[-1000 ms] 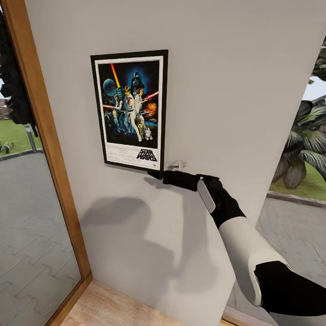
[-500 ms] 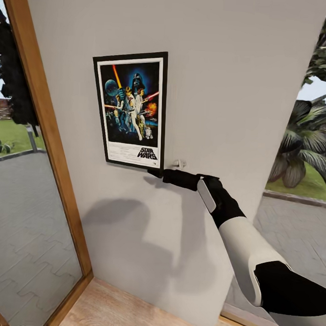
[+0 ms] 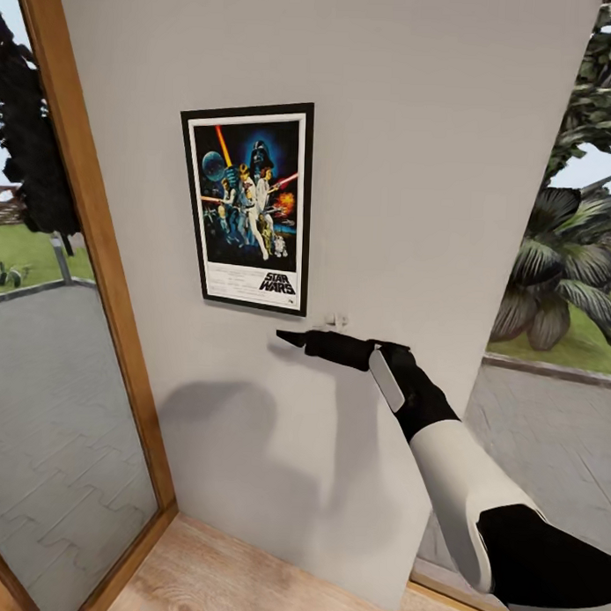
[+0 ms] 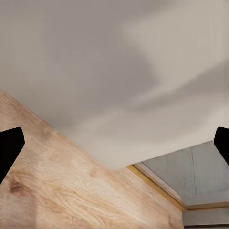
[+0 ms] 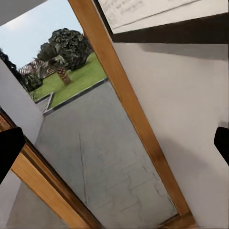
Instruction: Pick up the poster from the kitchen countertop and hang it on one of the wall nails in the kitchen.
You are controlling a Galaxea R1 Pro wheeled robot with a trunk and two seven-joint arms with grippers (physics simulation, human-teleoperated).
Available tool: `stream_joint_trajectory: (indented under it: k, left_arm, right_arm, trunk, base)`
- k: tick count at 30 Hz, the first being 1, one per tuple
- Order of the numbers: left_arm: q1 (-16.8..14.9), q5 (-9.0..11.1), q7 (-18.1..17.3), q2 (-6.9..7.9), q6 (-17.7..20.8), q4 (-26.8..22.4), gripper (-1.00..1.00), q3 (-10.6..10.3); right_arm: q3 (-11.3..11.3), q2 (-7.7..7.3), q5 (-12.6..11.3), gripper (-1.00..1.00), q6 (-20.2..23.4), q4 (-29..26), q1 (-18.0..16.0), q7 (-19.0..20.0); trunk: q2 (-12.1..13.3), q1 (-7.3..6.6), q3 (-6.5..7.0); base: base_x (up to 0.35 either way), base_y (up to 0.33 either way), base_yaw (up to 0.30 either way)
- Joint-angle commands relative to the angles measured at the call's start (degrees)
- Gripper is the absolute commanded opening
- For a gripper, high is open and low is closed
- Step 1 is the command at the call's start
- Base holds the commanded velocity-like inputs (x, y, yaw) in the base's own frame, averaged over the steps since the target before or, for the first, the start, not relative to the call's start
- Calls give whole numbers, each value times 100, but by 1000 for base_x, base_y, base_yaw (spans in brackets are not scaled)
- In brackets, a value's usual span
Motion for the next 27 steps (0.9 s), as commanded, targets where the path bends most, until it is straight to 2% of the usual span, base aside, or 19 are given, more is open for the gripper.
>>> stream_joint_trajectory:
  k: [1, 4, 6, 7, 11, 14, 15, 16, 20, 21, 25, 26, 27]
  left_arm:
    - [-4, -45, -12, 0, -32, 6, 100, 45]
    - [-4, -45, -14, 1, -32, 6, 100, 45]
    - [-2, -45, -15, 4, -32, 6, 100, 45]
    - [-3, -45, -16, 11, -32, 6, 100, 45]
    - [-4, -45, -15, 16, -32, 6, 100, 45]
    - [-5, -45, -14, 18, -32, 6, 100, 45]
    - [-4, -45, -16, 18, -32, 6, 100, 45]
    - [-4, -45, -16, 18, -32, 6, 100, 45]
    - [-2, -45, -24, 15, -34, 6, 100, 45]
    - [-5, -62, -58, 7, -51, -8, 100, 33]
    - [-4, -75, -195, -3, -57, -23, 100, 17]
    - [-3, -78, -315, -6, -58, -27, 100, 16]
    - [-5, -81, -347, -8, -60, -27, 100, 14]
  right_arm:
    - [2, -1, -49, 100, 40, -6, 36, 20]
    - [2, -7, -48, 100, 29, -35, 225, 398]
    - [2, -13, -43, 100, 20, -47, 334, 761]
    - [2, -21, -41, 100, 0, -72, 472, 1063]
    - [6, -34, -25, 100, -114, -367, 824, 1369]
    - [14, -54, -5, 100, -180, -969, 1330, 1477]
    - [18, -98, 13, 100, -205, -1505, 1962, 1538]
    - [18, -128, 17, 100, -208, -1547, 2063, 1543]
    - [15, -403, 27, 100, -329, -1673, 2735, 1650]
    - [14, -752, 35, 100, -910, -1631, 3390, 1761]
    - [-3, -981, 39, 100, -1190, -1582, 3934, 1778]
    - [-16, -1206, 36, 100, -1285, -1479, 4250, 1777]
    - [-22, -1322, 31, 100, -1404, -1401, 4357, 1776]
  trunk:
    - [-5, 2, -2]
    - [-5, 2, -2]
    - [-5, 2, -2]
    - [-5, 2, -2]
    - [-5, 2, -2]
    - [-5, 2, -2]
    - [-5, 2, -2]
    - [-5, 2, -2]
    - [-5, 2, -2]
    - [-5, 2, -2]
    - [-5, 2, -2]
    - [-5, 2, -2]
    - [-5, 2, -2]
  base:
    - [-4, 0, 0]
    - [-33, 0, 0]
    - [-177, 0, 0]
    - [-263, 0, 0]
    - [-295, 0, 0]
    - [-322, 0, 0]
    - [-332, 0, 0]
    - [-327, 0, 0]
    - [-175, 0, 0]
    - [-22, 0, 0]
    - [-10, 0, 0]
    - [-2, 0, 0]
    - [-1, 0, 0]
